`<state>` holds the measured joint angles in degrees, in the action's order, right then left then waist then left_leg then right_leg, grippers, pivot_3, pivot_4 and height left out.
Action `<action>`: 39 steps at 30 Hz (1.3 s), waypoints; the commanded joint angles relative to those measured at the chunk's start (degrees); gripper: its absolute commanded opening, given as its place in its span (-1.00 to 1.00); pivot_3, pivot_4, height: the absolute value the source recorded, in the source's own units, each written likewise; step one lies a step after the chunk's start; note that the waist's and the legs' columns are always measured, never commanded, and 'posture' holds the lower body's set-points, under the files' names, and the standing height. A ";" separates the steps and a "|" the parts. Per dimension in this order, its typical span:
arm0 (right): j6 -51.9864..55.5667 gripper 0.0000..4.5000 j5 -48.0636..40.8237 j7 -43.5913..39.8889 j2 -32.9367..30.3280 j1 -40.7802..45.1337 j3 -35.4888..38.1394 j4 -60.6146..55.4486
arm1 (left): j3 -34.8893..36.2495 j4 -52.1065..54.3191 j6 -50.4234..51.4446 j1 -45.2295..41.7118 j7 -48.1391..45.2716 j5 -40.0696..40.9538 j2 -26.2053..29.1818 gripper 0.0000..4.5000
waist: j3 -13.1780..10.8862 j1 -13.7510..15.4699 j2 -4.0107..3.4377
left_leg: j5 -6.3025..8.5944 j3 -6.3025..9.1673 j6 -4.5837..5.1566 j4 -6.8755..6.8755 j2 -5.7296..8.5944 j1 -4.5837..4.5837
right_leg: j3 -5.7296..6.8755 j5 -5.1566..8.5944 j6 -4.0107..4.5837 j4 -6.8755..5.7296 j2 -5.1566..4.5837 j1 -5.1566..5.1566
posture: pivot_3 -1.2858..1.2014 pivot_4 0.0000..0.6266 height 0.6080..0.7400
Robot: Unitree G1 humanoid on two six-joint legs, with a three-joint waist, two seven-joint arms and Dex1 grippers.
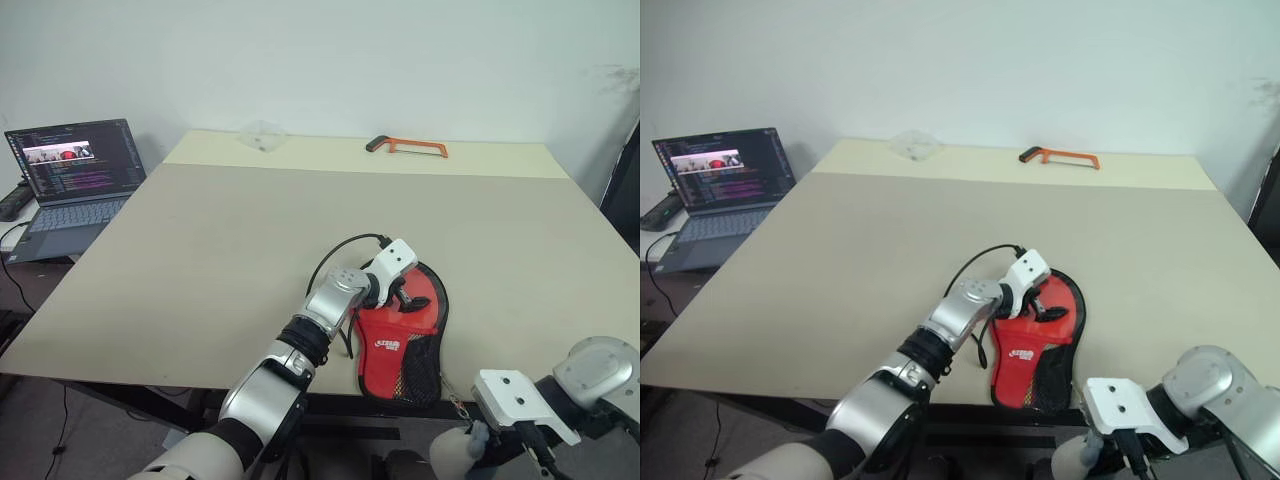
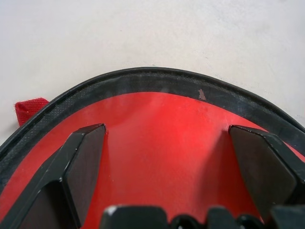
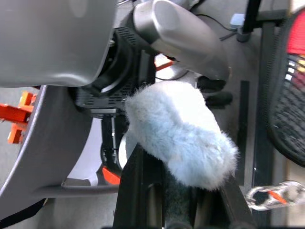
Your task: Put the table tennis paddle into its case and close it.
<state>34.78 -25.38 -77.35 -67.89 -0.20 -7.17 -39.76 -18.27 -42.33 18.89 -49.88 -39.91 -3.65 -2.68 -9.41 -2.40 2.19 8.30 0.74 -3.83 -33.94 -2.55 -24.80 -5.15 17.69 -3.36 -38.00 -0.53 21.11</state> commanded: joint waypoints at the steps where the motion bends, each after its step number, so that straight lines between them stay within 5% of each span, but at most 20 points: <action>1: 1.09 -0.92 -4.38 -0.98 -0.85 0.87 4.72 -0.42 | -1.89 -5.71 2.09 2.77 -0.23 -2.16 0.53 1.00 | 0.00 0.04 -0.01 | 0.00 0.00 0.00 0.00 0.00 0.00 | 0.00 0.00 0.00 0.00 0.00 0.00 | 0.03 -0.52 1.00; 15: -0.42 -0.93 -3.19 2.33 -0.48 -10.28 -5.50 -13.95 | -2.38 -8.45 0.97 1.10 -0.58 -3.10 0.12 1.00 | 0.31 0.49 0.37 | 0.11 0.06 -0.01 -0.01 -0.02 -0.04 | 0.09 0.03 0.03 0.07 0.01 -0.02 | 0.03 -0.52 1.00; 32: 3.11 -0.93 -6.20 7.82 5.86 7.43 7.28 15.20 | -0.84 -4.43 -2.48 2.98 -3.31 -1.28 0.70 1.00 | 0.47 0.64 0.31 | -0.02 0.05 0.41 0.03 -0.04 -0.06 | 0.10 0.06 0.08 0.10 0.01 -0.07 | 0.03 -0.52 1.00; 39: 4.98 0.09 -5.46 8.05 8.05 11.80 4.66 20.61 | 1.22 9.27 -3.14 5.93 -13.00 3.91 5.64 1.00 | 0.17 0.51 -0.13 | 0.04 0.02 0.41 0.06 -0.10 -0.12 | 0.01 -0.03 -0.13 -0.01 0.13 -0.19 | 0.03 -0.52 1.00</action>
<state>39.82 -30.83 -68.86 -59.83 10.68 -2.77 -19.42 -17.47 -35.02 14.69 -44.61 -50.85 -0.79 2.00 -9.23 -1.89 2.06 8.35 0.77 -3.43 -33.88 -2.66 -24.92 -5.13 17.67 -3.49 -38.00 -0.40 20.93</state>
